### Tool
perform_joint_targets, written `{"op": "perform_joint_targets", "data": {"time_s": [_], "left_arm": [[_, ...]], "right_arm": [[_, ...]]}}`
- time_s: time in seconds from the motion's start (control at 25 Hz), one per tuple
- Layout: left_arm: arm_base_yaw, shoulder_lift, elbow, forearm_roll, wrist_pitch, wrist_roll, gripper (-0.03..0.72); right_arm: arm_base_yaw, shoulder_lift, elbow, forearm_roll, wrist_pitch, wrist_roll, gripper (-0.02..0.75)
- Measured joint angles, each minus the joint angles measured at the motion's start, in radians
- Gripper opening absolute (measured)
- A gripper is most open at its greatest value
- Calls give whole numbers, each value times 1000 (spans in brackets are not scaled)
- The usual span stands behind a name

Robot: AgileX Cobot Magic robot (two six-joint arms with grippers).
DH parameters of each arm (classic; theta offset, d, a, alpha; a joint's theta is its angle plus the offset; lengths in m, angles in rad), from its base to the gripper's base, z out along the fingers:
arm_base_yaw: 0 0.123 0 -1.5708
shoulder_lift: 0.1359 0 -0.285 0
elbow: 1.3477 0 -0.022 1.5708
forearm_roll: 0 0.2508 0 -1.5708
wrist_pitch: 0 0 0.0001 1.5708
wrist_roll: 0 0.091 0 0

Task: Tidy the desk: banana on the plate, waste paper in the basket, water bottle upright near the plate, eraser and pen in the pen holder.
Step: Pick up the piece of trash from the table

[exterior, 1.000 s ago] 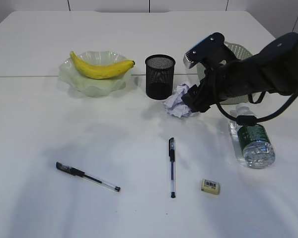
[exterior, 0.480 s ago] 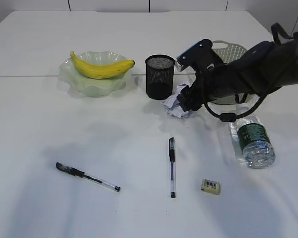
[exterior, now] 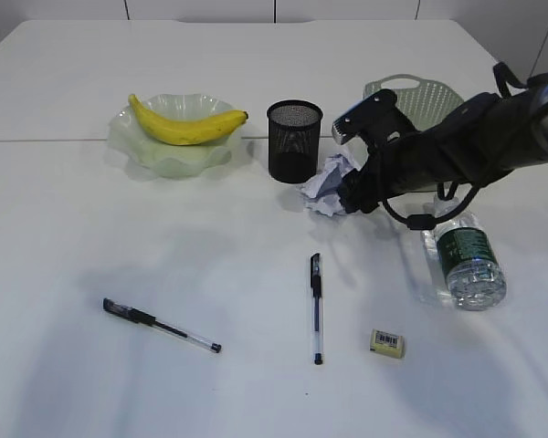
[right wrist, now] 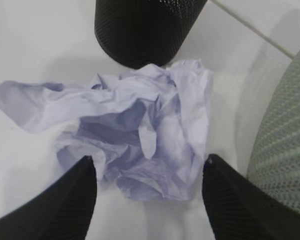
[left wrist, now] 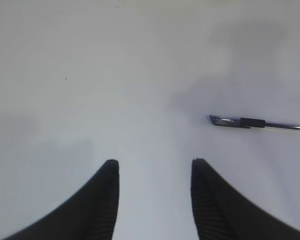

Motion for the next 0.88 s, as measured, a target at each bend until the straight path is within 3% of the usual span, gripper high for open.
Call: {"op": "perform_joint_targets", "data": {"time_s": [0.28, 0.4, 0.64, 0.88], "left_arm": [[0, 0, 0, 0, 0, 0, 334], [0, 0, 0, 0, 0, 0, 334], [0, 0, 0, 0, 0, 0, 331], [0, 0, 0, 0, 0, 0, 330]], "right_arm": [[0, 24, -21, 0, -2, 0, 474], [0, 30, -42, 0, -2, 0, 425], [0, 40, -50, 0, -2, 0, 194], [0, 40, -51, 0, -2, 0, 26]]}}
